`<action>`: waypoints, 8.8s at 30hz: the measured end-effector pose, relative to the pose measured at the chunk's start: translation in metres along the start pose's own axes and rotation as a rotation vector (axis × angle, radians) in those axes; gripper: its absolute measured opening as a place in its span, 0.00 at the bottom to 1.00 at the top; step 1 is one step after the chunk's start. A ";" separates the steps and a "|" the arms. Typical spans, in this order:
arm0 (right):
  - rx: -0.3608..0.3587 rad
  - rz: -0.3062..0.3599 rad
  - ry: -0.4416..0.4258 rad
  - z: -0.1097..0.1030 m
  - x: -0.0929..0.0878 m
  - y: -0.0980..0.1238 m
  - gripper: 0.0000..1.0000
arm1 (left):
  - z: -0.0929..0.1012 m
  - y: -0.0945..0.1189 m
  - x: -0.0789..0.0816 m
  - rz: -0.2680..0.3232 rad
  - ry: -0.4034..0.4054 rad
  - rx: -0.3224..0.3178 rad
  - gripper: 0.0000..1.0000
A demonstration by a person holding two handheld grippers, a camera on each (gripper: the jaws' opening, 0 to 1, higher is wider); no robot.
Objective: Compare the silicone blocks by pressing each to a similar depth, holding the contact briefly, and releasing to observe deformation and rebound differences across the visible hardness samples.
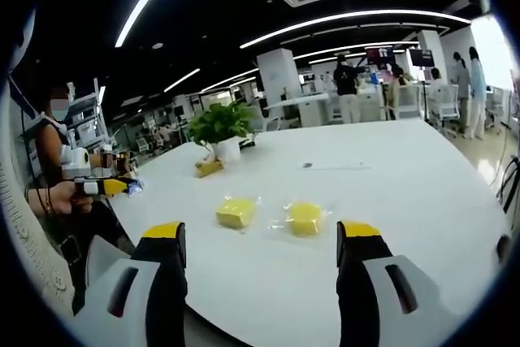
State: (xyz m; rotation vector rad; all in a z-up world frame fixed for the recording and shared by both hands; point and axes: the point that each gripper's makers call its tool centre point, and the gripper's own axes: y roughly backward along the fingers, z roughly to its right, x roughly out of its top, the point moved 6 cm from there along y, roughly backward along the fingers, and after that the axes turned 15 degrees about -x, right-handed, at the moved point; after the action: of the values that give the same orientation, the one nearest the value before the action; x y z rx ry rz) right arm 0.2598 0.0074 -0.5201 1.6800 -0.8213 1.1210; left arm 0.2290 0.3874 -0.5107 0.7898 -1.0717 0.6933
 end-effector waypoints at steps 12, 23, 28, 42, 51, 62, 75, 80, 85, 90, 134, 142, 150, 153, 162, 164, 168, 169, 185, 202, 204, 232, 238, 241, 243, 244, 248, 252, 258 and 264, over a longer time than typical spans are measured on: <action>-0.002 0.000 0.004 0.002 0.008 -0.014 0.70 | -0.012 -0.015 0.011 -0.007 -0.007 -0.011 0.81; 0.008 -0.022 0.011 0.001 0.008 -0.029 0.71 | -0.029 -0.050 0.031 0.008 0.034 -0.046 0.82; 0.012 -0.043 0.012 0.001 0.005 -0.036 0.70 | -0.043 -0.069 0.030 -0.015 0.078 -0.047 0.82; 0.013 -0.098 0.024 0.004 0.003 -0.061 0.69 | -0.085 -0.121 0.013 -0.081 0.156 -0.056 0.82; -0.010 -0.129 0.023 0.013 -0.001 -0.076 0.69 | -0.100 -0.160 -0.008 -0.122 0.246 -0.091 0.81; -0.016 -0.185 0.033 0.018 -0.009 -0.094 0.69 | -0.132 -0.204 -0.038 -0.131 0.372 -0.100 0.80; -0.014 -0.233 0.059 0.019 -0.015 -0.110 0.69 | -0.149 -0.232 -0.067 -0.111 0.489 -0.129 0.69; -0.013 -0.248 0.068 0.019 -0.017 -0.112 0.69 | -0.150 -0.241 -0.075 -0.069 0.607 -0.148 0.56; -0.004 -0.258 0.070 0.017 -0.017 -0.113 0.68 | -0.157 -0.247 -0.086 -0.037 0.737 -0.161 0.36; 0.023 -0.265 0.053 0.014 -0.018 -0.113 0.67 | -0.162 -0.245 -0.093 -0.024 0.812 -0.165 0.24; 0.054 -0.294 0.122 0.005 -0.019 -0.101 0.70 | -0.144 -0.255 -0.066 -0.101 0.593 -0.211 0.00; 0.062 -0.251 0.122 0.002 -0.010 -0.092 0.71 | -0.117 -0.255 -0.044 -0.151 0.441 -0.225 0.00; 0.079 -0.226 0.139 -0.002 -0.005 -0.079 0.72 | -0.079 -0.252 -0.021 -0.164 0.333 -0.272 0.00; 0.077 -0.204 0.134 -0.002 -0.001 -0.073 0.71 | -0.066 -0.250 -0.015 -0.172 0.301 -0.285 0.00; 0.066 -0.149 0.131 0.003 0.007 -0.056 0.71 | -0.050 -0.246 -0.005 -0.183 0.261 -0.303 0.00; 0.064 -0.135 0.129 0.004 0.010 -0.053 0.71 | -0.045 -0.245 -0.001 -0.188 0.243 -0.310 0.00; 0.066 -0.115 0.130 0.006 0.014 -0.050 0.70 | -0.038 -0.242 0.009 -0.187 0.198 -0.314 0.00; 0.067 -0.110 0.132 0.006 0.016 -0.050 0.70 | -0.036 -0.241 0.014 -0.188 0.196 -0.320 0.00; 0.164 -0.003 0.130 -0.005 0.057 -0.040 0.73 | 0.006 -0.208 0.073 -0.101 0.093 -0.401 0.00; 0.393 0.043 0.368 -0.047 0.104 -0.054 0.72 | 0.057 -0.160 0.109 -0.057 0.004 -0.473 0.00; 0.423 0.055 0.407 -0.053 0.109 -0.059 0.71 | 0.063 -0.158 0.111 -0.051 0.006 -0.497 0.00; 0.713 -0.145 0.698 -0.096 0.097 -0.141 0.71 | 0.100 -0.172 0.131 -0.124 -0.192 -0.749 0.00; 0.769 -0.189 0.692 -0.098 0.089 -0.147 0.64 | 0.110 -0.174 0.130 -0.151 -0.220 -0.816 0.00; 0.818 -0.206 0.692 -0.101 0.084 -0.144 0.54 | 0.113 -0.175 0.129 -0.160 -0.220 -0.844 0.00; 0.837 -0.228 0.691 -0.102 0.080 -0.144 0.47 | 0.110 -0.176 0.131 -0.160 -0.222 -0.854 0.00; 0.839 -0.234 0.696 -0.102 0.079 -0.143 0.46 | 0.111 -0.177 0.132 -0.158 -0.219 -0.857 0.00; 0.854 -0.245 0.698 -0.105 0.076 -0.142 0.45 | 0.110 -0.176 0.131 -0.167 -0.212 -0.871 0.00; 0.862 -0.227 0.755 -0.108 0.072 -0.140 0.41 | 0.108 -0.175 0.129 -0.182 -0.221 -0.877 0.00; 0.850 -0.193 0.762 -0.107 0.074 -0.139 0.28 | 0.107 -0.169 0.127 -0.200 -0.236 -0.894 0.00; 0.840 -0.193 0.759 -0.109 0.074 -0.136 0.22 | 0.104 -0.163 0.127 -0.205 -0.247 -0.907 0.00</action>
State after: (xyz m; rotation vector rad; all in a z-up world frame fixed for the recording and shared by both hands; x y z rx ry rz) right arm 0.3714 0.1544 -0.4788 1.6753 0.3460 1.9284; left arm 0.3517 0.2263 -0.3988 0.1834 -1.3422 -0.1037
